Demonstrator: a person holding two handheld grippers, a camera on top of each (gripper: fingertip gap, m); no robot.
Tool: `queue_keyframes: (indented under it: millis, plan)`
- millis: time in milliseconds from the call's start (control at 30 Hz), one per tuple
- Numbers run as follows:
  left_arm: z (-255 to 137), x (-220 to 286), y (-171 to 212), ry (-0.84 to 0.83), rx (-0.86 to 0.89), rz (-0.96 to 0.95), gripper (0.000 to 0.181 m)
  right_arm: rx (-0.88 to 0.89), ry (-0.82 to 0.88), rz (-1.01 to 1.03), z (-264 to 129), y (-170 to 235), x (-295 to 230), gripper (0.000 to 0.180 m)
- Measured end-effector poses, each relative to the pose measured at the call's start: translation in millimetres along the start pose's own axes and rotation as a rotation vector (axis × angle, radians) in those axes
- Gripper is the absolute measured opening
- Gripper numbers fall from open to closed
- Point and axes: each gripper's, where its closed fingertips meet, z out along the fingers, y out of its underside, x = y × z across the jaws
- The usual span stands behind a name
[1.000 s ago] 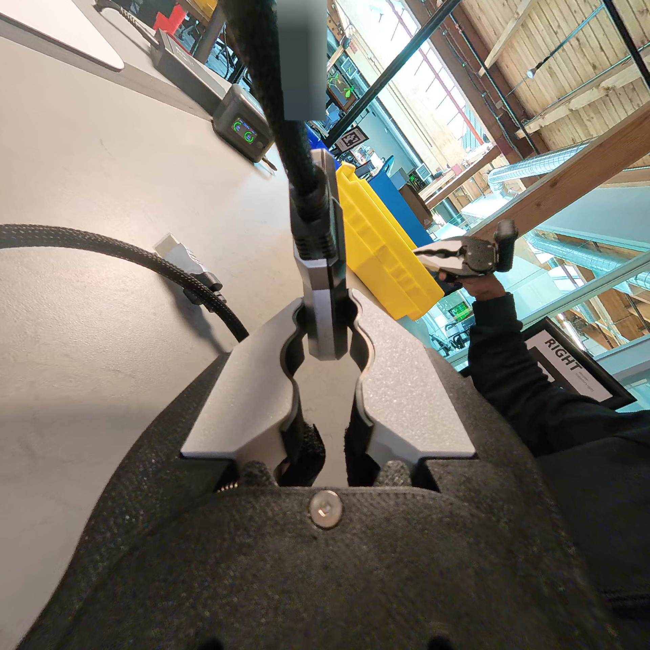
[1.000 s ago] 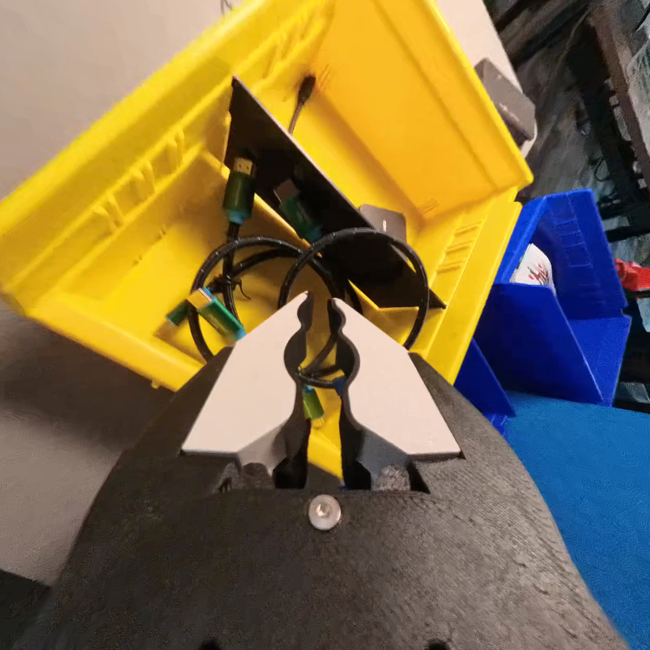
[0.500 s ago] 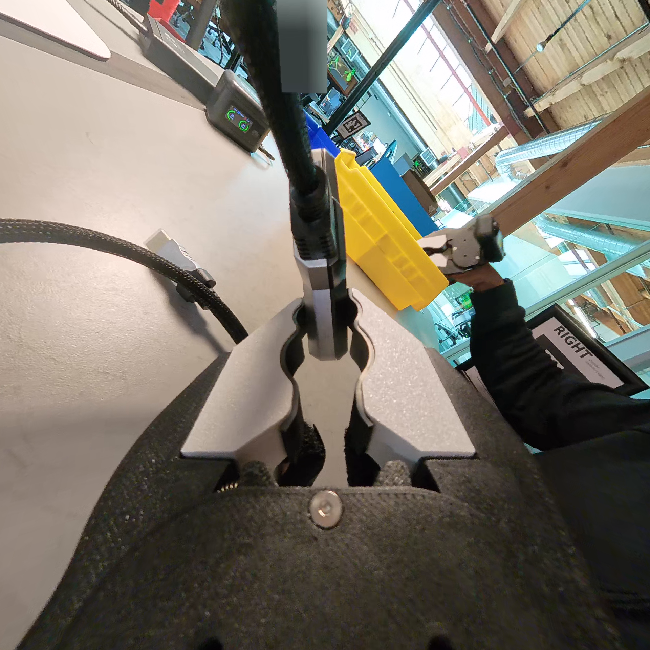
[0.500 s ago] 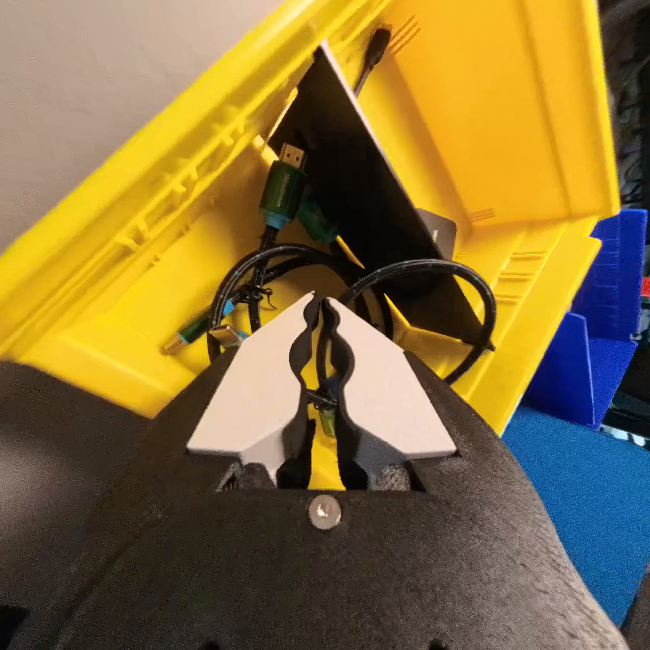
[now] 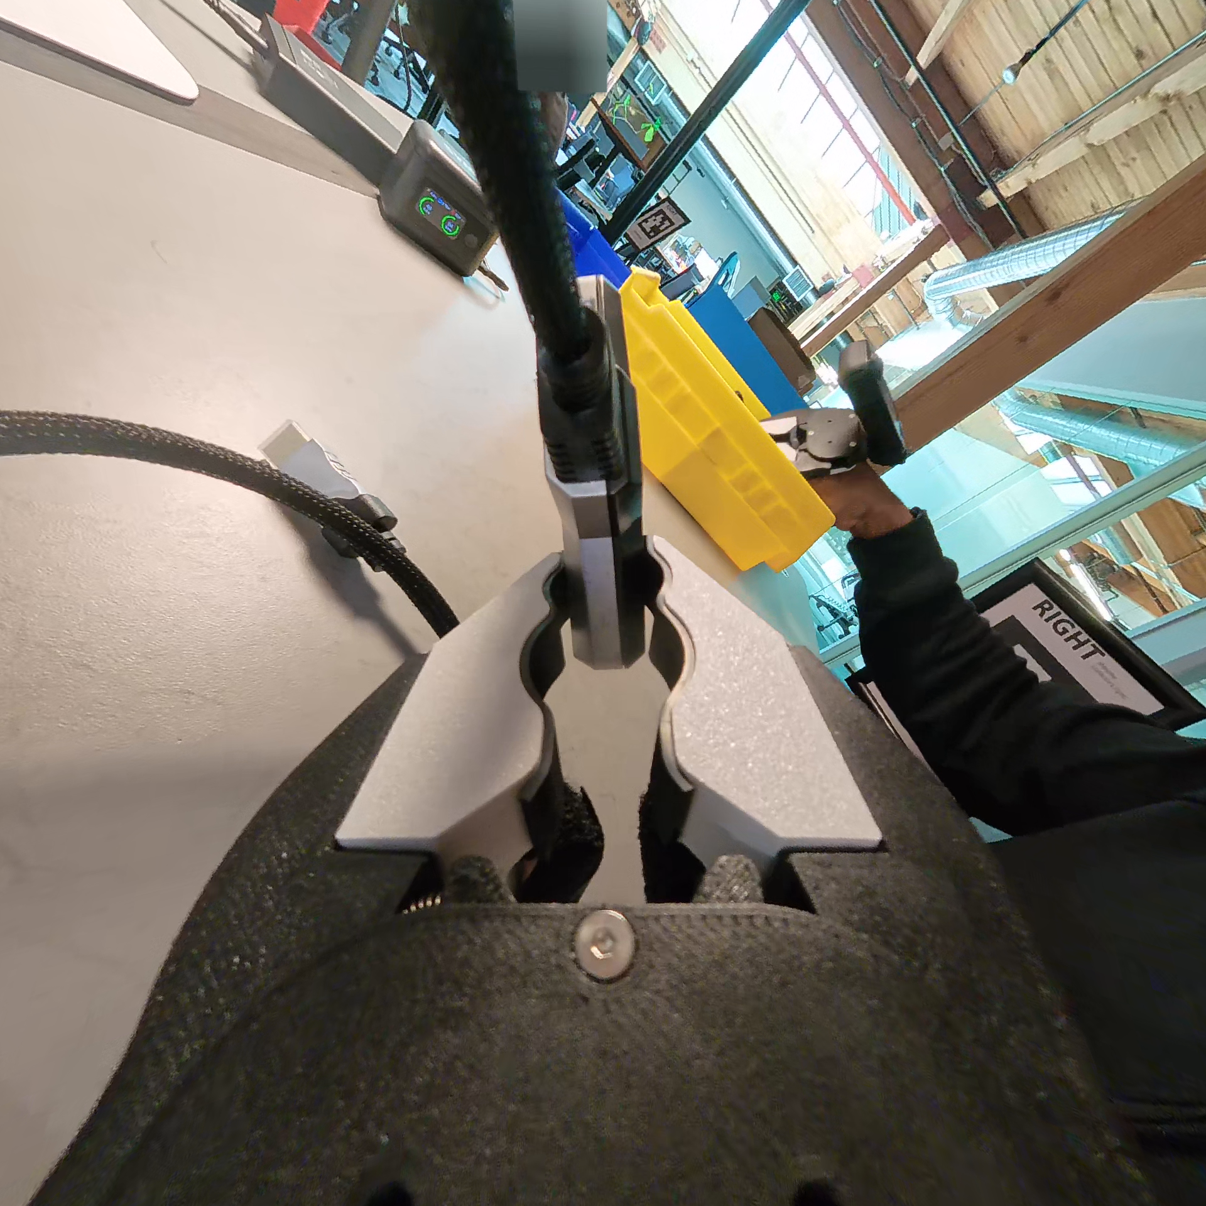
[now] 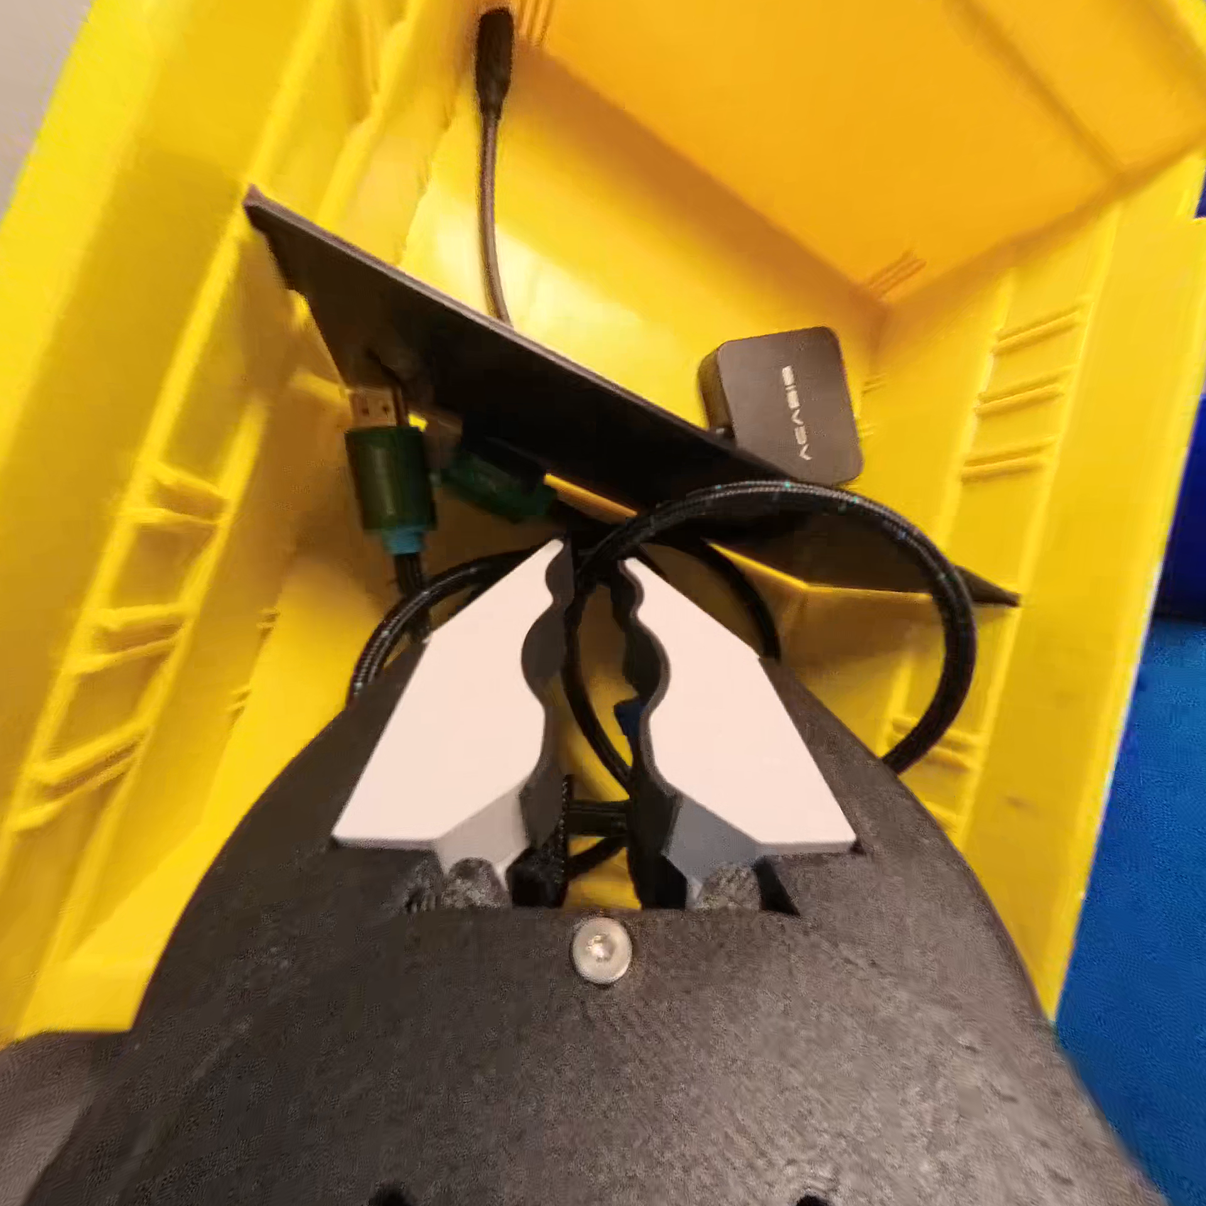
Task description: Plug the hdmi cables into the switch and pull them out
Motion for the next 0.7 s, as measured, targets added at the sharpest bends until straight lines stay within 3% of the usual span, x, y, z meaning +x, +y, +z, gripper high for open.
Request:
queue_keyframes:
  millis: [167,300,467,700]
  plan:
    - [0.6,0.2,0.3,0.004,-0.004,-0.003,0.021,-0.12,-0.245,0.041,-3.2,15.6,-30.3,0.008]
    - [1.5,1.0,1.5,0.003,-0.011,0.005,0.021,-0.114,-0.283,0.061,2.4,20.3,-27.5,0.01]
    - [1.5,1.3,1.3,0.005,-0.01,0.005,0.021,-0.006,-0.18,0.049,-31.1,11.9,-11.1,0.025]
    - [6.3,3.8,8.2,-0.015,-0.057,0.068,0.021,0.149,0.042,0.044,-113.1,-9.6,17.2,0.027]
